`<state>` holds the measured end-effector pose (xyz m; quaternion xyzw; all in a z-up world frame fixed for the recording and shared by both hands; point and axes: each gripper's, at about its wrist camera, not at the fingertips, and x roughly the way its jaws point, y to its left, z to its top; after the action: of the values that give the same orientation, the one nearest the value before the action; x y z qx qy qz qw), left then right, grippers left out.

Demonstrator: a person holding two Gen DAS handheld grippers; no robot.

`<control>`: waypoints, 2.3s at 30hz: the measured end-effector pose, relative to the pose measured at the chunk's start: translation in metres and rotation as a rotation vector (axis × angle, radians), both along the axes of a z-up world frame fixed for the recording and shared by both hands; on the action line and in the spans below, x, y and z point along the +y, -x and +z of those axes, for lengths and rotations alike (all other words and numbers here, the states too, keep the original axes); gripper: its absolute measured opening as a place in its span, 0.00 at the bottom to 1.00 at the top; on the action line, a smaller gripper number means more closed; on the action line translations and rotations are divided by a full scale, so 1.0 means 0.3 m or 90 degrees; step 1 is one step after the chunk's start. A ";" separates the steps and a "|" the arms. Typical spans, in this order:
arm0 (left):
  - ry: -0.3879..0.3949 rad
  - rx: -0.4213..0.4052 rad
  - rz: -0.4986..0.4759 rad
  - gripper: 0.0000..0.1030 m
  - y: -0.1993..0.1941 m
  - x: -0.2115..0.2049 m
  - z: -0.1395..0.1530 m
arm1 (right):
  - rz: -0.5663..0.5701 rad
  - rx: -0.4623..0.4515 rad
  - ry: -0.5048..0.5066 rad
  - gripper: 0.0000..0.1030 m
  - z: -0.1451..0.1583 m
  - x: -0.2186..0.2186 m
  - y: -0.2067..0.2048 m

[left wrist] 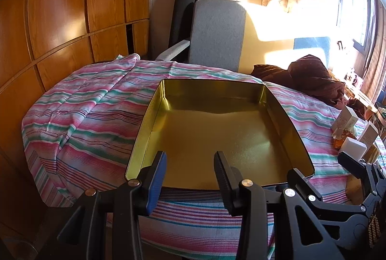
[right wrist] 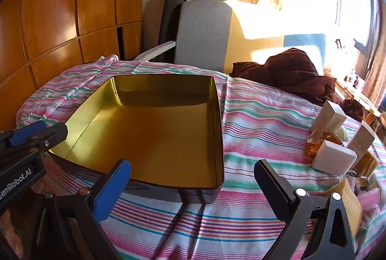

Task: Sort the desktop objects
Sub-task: 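Swing both tools from the gold tin toward the pile of items, then lower the left gripper around the yellow sponge and close it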

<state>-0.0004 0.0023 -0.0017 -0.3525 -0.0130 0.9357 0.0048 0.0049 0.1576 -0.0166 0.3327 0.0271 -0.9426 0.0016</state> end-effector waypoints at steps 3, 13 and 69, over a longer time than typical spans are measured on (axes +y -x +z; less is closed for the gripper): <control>0.001 -0.005 0.001 0.40 0.001 0.005 -0.004 | 0.002 -0.002 0.000 1.00 -0.004 -0.001 0.001; 0.010 -0.008 -0.008 0.40 0.001 0.007 -0.028 | 0.000 0.009 0.000 1.00 -0.006 0.003 -0.008; 0.082 -0.050 -0.469 0.40 -0.117 0.777 -0.151 | -0.346 0.116 0.185 1.00 0.014 0.998 -0.424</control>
<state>0.0346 0.2355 -0.0470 -0.3686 0.1734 0.8559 0.3187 0.1322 0.4569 -0.0123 0.2381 -0.1976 -0.9285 -0.2053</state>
